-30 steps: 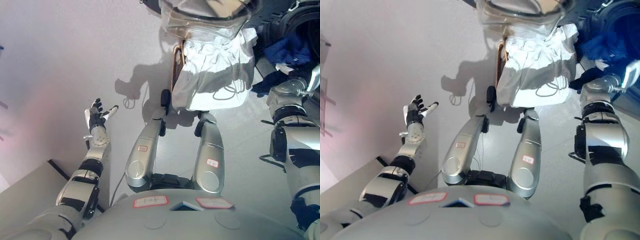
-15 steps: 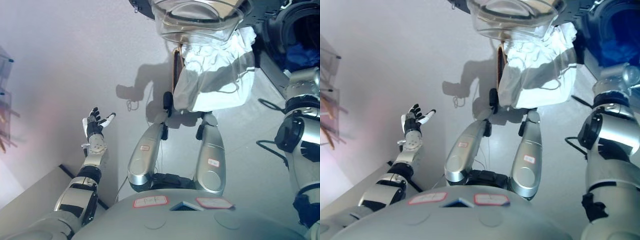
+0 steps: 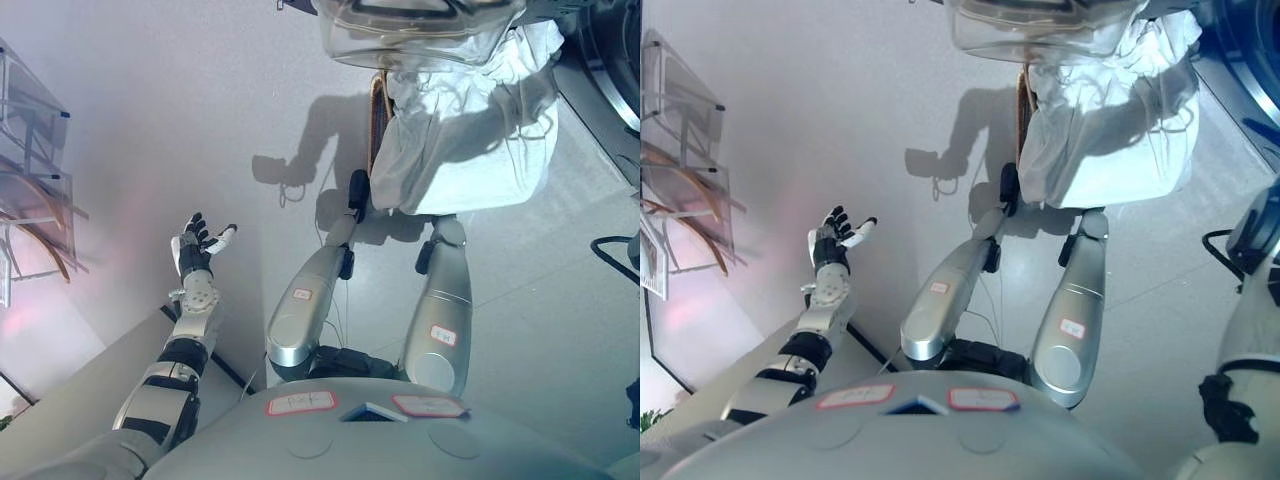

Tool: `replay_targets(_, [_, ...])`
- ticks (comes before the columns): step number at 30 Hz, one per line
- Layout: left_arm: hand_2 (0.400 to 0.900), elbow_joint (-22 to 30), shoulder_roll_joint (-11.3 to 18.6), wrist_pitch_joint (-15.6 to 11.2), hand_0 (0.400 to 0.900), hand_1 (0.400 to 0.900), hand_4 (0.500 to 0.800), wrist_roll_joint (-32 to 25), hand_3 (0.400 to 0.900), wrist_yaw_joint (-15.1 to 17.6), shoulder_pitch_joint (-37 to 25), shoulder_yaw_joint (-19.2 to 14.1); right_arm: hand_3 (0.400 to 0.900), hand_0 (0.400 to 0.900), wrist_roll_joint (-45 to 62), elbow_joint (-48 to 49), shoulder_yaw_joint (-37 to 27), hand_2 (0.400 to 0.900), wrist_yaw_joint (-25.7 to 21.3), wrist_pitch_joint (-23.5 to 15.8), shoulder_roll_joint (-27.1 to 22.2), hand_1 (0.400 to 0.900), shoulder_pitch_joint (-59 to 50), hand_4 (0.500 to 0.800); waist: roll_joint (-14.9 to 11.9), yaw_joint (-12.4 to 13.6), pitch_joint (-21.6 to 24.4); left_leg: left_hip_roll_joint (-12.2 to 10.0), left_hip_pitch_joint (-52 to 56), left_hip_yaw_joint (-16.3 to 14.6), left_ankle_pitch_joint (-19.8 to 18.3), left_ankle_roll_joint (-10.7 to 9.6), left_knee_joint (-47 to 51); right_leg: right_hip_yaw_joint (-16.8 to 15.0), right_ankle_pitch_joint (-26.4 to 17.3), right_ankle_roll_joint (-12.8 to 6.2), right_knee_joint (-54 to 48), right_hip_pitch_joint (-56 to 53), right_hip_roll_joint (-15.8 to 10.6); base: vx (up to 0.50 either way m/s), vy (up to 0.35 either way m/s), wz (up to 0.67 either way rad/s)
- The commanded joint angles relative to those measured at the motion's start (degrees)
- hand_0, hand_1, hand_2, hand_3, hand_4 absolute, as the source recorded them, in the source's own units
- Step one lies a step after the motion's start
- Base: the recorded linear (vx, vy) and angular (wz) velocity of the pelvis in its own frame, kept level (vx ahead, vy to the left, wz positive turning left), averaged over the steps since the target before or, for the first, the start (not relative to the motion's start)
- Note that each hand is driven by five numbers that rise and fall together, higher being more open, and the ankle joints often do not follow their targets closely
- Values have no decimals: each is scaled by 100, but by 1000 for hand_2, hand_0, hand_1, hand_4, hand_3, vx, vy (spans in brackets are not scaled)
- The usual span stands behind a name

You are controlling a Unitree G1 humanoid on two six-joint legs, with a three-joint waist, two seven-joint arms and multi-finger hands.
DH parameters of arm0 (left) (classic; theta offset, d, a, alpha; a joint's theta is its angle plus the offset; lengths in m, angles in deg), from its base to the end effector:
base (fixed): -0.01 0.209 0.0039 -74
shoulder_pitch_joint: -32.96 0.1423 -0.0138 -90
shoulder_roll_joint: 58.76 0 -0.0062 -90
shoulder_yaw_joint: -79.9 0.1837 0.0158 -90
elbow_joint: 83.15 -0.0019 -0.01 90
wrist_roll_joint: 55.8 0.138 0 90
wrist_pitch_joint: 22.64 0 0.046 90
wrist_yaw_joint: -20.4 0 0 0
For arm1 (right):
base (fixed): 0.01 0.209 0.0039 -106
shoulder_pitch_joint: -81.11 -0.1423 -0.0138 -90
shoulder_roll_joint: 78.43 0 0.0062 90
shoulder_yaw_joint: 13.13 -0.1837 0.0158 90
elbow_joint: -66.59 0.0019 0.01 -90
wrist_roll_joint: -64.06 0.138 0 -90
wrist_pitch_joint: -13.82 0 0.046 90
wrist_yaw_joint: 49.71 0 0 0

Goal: Put the clothes in the basket into the washing machine.

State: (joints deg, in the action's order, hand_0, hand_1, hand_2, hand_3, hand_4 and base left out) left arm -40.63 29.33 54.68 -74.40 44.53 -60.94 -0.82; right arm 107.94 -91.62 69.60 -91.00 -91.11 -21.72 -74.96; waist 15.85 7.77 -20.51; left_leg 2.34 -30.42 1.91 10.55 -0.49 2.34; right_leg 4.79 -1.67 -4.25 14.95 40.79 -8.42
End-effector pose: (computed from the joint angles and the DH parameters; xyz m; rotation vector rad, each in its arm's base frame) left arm 0.1643 0.2045 -0.0672 0.1215 0.5414 0.4772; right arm 0.3060 -0.3575 0.2634 0.4946 -0.4290 -1.2505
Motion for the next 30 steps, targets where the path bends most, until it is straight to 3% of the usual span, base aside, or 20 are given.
replay_targets(1, [900,-339,151,-117,900,900,800,-244,900,167,179,4,900,900,43,76,804,900,328,-403,-801,900,-391,800,-1,-50,549,7,67,267,180,-573,227,197,208,-70,-72,-355,185,28,1,-3])
replay_targets(16, [900,-571,94,-59,900,900,800,-296,900,-33,192,-36,900,900,53,-458,458,900,970,-7,-239,900,462,800,39,-53,489,2,305,212,108,-461,110,199,214,-40,-89,-682,213,-25,1,-2])
replay_targets(21, [900,-767,65,51,900,900,800,-226,900,-156,79,-60,900,900,-52,-573,84,900,1354,199,478,900,1651,800,-133,-130,425,-30,475,244,56,-439,38,263,165,-31,-220,-1018,259,-36,-42,2])
replay_targets(23, [900,-950,-10,120,900,900,800,-198,900,-223,23,-127,900,900,-148,-605,-89,900,1490,271,975,900,2327,800,-238,-189,410,-54,616,269,7,-415,6,309,136,-34,-318,-1249,275,3,-55,5])
replay_targets(30, [900,-1480,48,295,900,900,800,-83,900,-331,71,-637,900,900,-527,-564,-424,900,1834,409,2277,900,4280,800,-757,-455,537,-120,1061,269,-168,-363,-85,354,-45,-56,-812,-2005,381,18,-36,-4])
